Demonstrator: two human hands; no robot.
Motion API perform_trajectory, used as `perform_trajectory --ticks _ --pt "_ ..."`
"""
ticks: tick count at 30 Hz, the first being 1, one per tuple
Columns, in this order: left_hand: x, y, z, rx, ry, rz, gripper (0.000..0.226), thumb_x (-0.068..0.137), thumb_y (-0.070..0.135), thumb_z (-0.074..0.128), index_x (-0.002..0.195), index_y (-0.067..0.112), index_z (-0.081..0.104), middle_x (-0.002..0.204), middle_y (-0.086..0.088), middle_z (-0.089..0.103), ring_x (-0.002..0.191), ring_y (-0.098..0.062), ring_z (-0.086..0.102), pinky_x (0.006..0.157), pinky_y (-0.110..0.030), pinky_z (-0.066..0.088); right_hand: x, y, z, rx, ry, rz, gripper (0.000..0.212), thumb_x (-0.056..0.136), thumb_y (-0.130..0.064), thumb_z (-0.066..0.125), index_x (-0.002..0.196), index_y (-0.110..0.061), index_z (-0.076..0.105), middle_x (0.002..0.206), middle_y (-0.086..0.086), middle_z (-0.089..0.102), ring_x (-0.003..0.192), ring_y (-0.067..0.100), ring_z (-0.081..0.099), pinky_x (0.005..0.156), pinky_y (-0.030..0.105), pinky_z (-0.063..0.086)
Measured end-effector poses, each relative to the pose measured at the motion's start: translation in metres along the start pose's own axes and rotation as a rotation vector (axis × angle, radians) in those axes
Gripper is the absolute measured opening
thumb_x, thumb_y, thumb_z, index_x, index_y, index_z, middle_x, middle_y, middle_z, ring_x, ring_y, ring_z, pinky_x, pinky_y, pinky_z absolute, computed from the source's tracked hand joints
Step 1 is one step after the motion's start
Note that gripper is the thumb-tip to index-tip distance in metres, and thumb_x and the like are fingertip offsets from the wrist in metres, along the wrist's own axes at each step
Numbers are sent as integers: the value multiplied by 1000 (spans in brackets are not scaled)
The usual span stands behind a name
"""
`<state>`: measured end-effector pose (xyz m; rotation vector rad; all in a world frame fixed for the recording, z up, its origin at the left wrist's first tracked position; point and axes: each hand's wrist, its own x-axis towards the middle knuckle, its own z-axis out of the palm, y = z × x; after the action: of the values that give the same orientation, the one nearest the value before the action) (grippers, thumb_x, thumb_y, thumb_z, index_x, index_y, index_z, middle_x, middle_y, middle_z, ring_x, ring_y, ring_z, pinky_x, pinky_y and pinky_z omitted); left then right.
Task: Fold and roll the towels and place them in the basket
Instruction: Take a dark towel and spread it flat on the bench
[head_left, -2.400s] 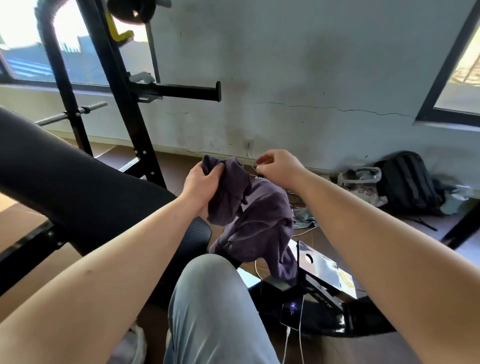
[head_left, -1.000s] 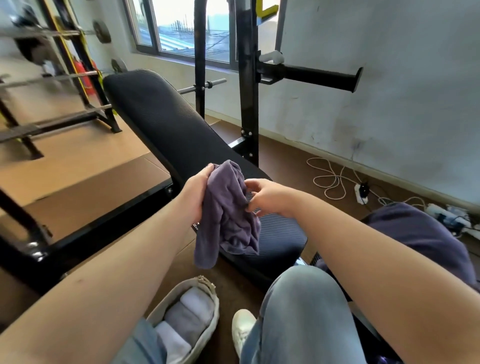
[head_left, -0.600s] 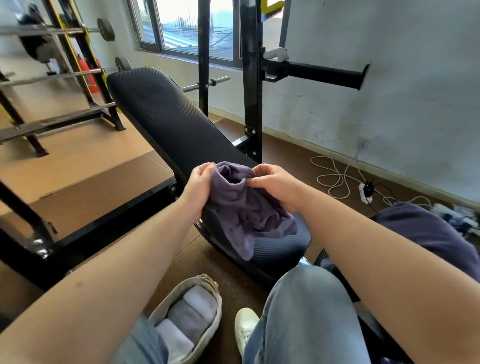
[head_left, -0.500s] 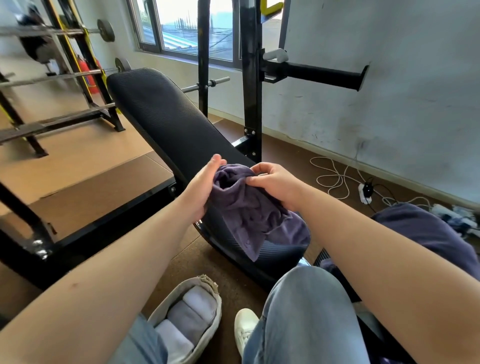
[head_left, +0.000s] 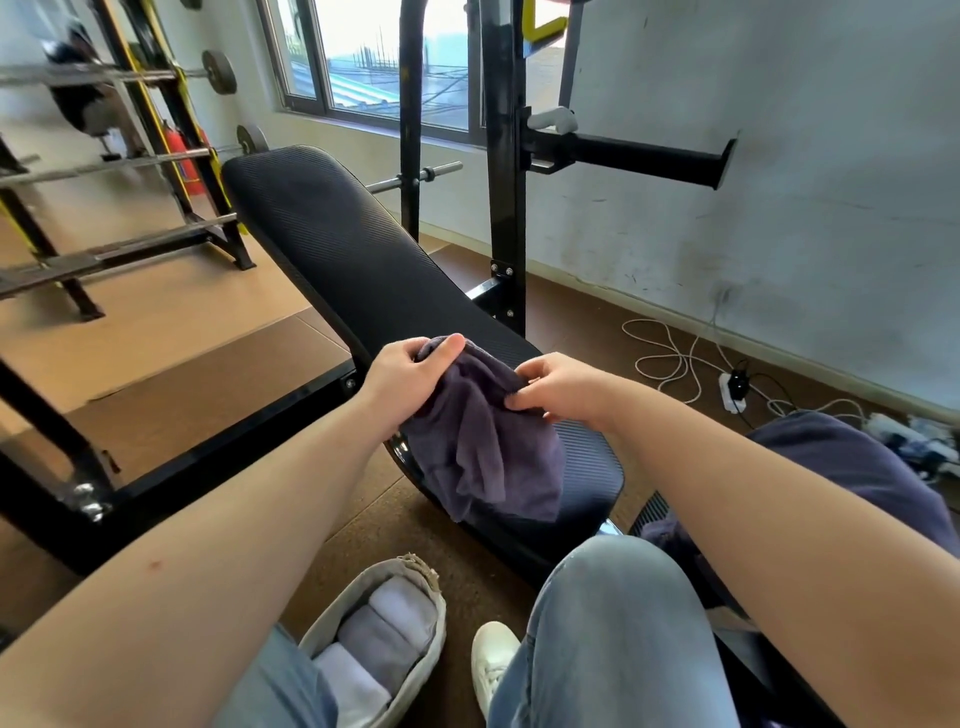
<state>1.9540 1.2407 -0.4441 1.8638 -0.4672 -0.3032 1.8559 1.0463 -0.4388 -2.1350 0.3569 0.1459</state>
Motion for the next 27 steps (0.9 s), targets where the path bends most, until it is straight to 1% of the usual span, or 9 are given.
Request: perform_trajectory --ticks 2,4,7,10,12,14,19,22,27 --pt "1 -4 -4 104 46 -24 63 74 77 59 82 18 77 83 -5 76 89 -23 72 87 -47 60 1 0 -3 43 85 -37 9 87 -16 74 95 -11 76 86 9 74 81 19 66 76 40 58" --pt "2 -6 -7 248 78 -21 55 85 72 59 82 20 76 86 0 75 88 -19 69 82 -38 57 1 -3 -7 97 144 -86 7 87 -16 75 93 -15 77 90 10 77 82 16 69 86 41 59" --pt "0 -2 -4 222 -64 35 36 90 55 69 115 29 69 110 8 71 101 -6 65 86 -26 52 -3 -16 -10 174 161 -179 11 87 -14 76 95 -21 79 93 10 78 84 12 68 90 38 57" --pt "-3 4 1 238 -256 154 54 85 38 81 134 34 59 121 10 67 113 -8 63 98 -32 52 -7 -30 -8 137 75 -249 16 88 -16 76 95 -29 81 88 8 74 80 13 66 80 33 55" --pt "-2 6 3 322 -228 285 40 85 28 81 122 31 66 109 8 71 103 -11 67 93 -38 57 -9 -37 -6 170 23 -253 24 88 -10 75 97 -31 80 88 6 74 82 14 68 82 32 57" --pt "-3 9 3 302 -168 313 18 88 18 73 105 26 73 95 4 73 93 -15 69 87 -46 59 -11 -42 -5 176 -28 -233 34 85 -3 75 105 -30 78 89 3 74 85 16 70 86 34 58" --pt "-11 11 2 196 -114 146 28 81 25 48 81 30 75 81 7 72 87 -18 67 87 -49 57 -23 -52 -10 -33 -184 -86 64 82 -1 77 132 -38 61 110 12 72 100 27 73 88 40 63" --pt "-15 11 3 120 -83 93 31 76 27 46 79 30 76 87 5 74 93 -19 68 93 -49 55 -29 -63 -9 -109 -260 -9 76 81 -2 78 136 -48 53 115 5 66 106 28 70 84 49 63" --pt "-20 12 1 117 -65 111 30 78 45 56 89 29 79 89 3 76 93 -20 70 87 -45 58 -30 -67 -5 -165 -190 -55 78 75 -6 81 135 -47 52 113 1 66 105 24 68 88 50 62"
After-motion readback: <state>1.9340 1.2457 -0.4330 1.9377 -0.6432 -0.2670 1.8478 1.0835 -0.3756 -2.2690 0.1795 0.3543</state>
